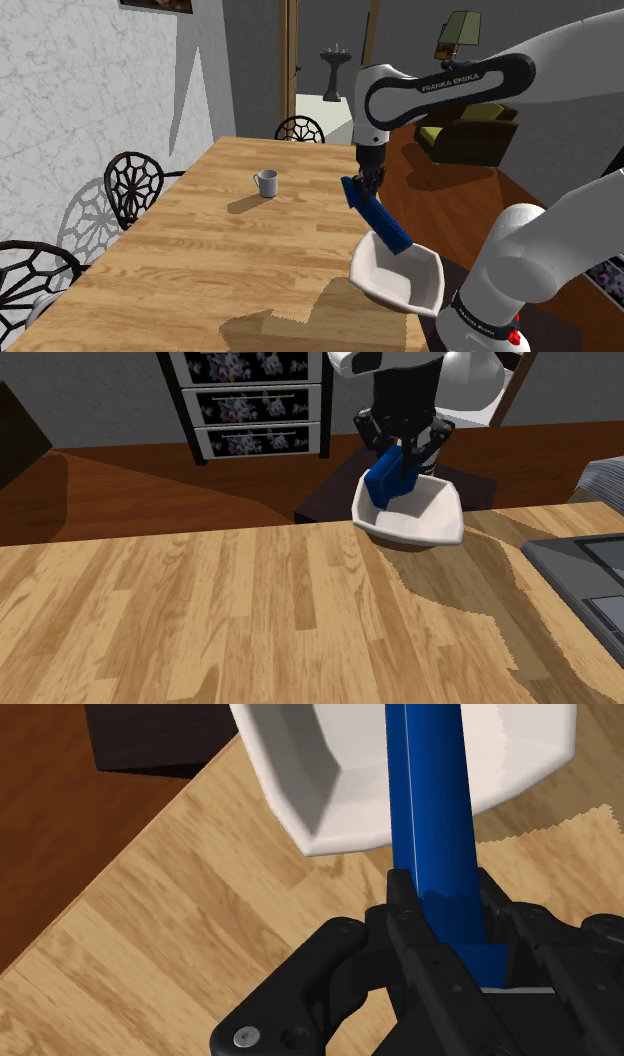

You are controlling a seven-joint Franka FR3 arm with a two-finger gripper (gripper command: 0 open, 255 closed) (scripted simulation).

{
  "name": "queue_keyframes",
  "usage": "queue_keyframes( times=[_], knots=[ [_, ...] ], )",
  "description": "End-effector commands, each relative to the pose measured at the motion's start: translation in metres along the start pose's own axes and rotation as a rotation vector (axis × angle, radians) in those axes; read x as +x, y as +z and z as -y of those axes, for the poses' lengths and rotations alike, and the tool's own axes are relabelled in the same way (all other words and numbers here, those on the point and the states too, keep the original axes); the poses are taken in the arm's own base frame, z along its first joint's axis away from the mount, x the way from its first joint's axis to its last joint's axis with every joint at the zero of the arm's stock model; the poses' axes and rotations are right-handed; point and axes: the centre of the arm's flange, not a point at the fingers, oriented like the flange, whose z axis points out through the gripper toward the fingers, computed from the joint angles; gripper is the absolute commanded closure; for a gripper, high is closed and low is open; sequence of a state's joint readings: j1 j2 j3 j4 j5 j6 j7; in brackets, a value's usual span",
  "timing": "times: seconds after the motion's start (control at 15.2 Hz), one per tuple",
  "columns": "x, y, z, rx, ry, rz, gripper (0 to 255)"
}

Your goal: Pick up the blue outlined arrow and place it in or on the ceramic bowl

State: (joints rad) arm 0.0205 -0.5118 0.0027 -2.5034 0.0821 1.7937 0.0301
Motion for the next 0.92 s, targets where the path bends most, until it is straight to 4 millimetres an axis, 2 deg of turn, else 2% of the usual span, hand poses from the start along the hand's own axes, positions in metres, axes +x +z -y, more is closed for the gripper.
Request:
queue_keyframes(
  times=[0.0, 0.46, 0.86],
  knots=[
    [-0.027, 0.007, 0.004, 0.0, 0.001, 0.0, 255],
    [-0.113, 0.019, 0.023, 0.0, 0.001, 0.0, 255],
    [-0.106, 0.05, 0.021, 0.0, 0.001, 0.0, 255]
  ],
)
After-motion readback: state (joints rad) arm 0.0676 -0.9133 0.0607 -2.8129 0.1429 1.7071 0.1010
